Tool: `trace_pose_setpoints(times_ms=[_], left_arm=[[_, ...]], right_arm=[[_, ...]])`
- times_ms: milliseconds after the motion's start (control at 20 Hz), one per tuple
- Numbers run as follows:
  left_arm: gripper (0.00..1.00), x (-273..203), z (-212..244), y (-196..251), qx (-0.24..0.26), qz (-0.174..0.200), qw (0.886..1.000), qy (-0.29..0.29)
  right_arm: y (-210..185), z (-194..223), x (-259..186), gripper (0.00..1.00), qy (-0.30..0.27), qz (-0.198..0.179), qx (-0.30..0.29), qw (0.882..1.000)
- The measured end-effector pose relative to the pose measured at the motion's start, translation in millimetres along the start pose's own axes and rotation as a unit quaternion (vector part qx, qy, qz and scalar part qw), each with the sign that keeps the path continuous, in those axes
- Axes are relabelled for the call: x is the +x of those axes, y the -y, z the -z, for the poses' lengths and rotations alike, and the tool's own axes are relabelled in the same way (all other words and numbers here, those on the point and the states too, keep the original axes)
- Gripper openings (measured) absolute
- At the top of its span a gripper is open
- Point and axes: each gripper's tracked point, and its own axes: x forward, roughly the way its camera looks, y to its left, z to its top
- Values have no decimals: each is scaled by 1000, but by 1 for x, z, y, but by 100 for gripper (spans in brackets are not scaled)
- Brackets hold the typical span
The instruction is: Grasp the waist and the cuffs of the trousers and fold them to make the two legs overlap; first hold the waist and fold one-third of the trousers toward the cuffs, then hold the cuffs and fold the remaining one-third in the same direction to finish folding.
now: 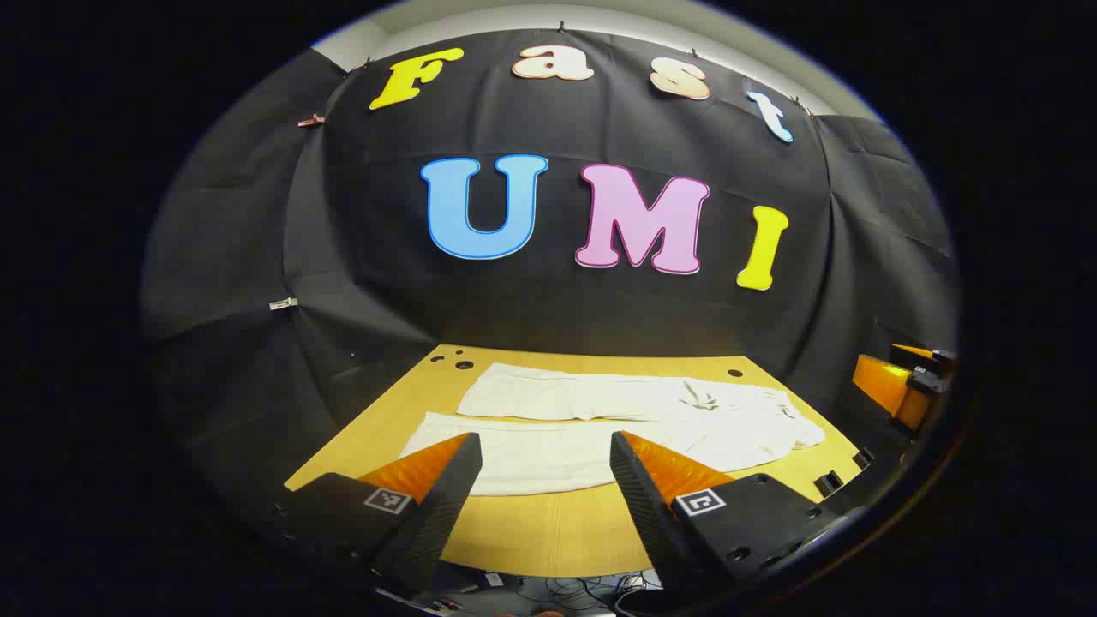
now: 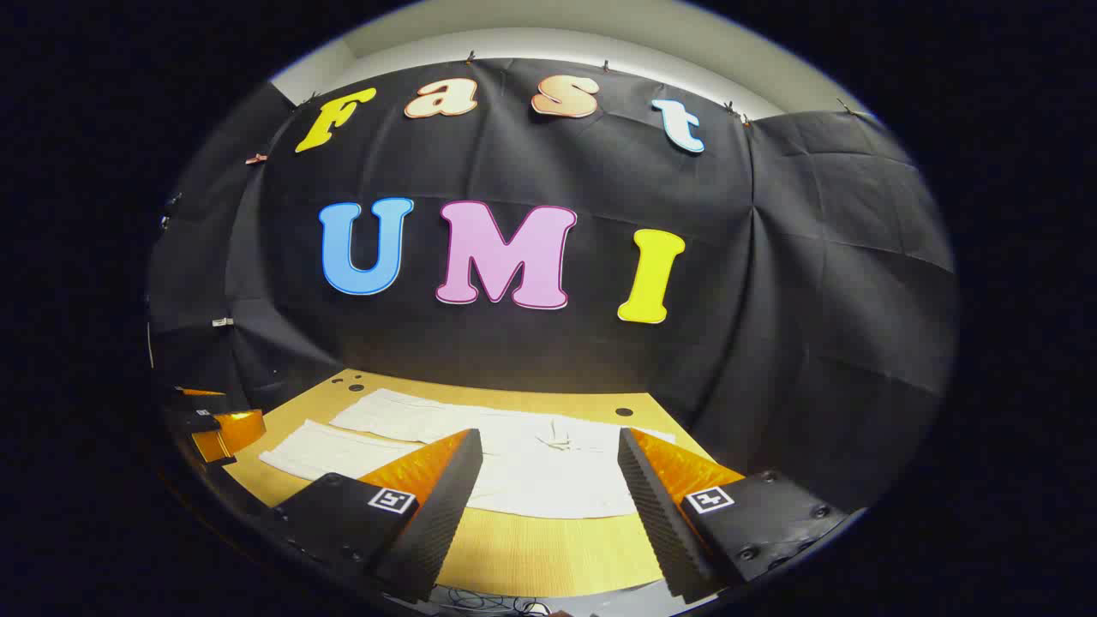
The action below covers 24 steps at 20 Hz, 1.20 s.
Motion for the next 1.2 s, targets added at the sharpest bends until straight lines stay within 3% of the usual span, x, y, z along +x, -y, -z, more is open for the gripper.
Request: trace_pose_setpoints(times_ms=[200, 550, 800, 1200], left_arm=[[96, 3, -9, -14, 17, -22, 999, 18], [96, 4, -12, -23, 13, -40, 999, 26], [95, 8, -1, -21, 15, -38, 999, 12], [96, 25, 12, -7, -4, -39, 999, -14]], right_arm=[[-6, 6, 6, 98, -6, -15, 2, 1000], [9, 13, 22, 98, -21, -2, 43, 999], [12, 20, 29, 98, -29, -3, 28, 999], [48, 35, 49, 98, -41, 8, -23, 999]])
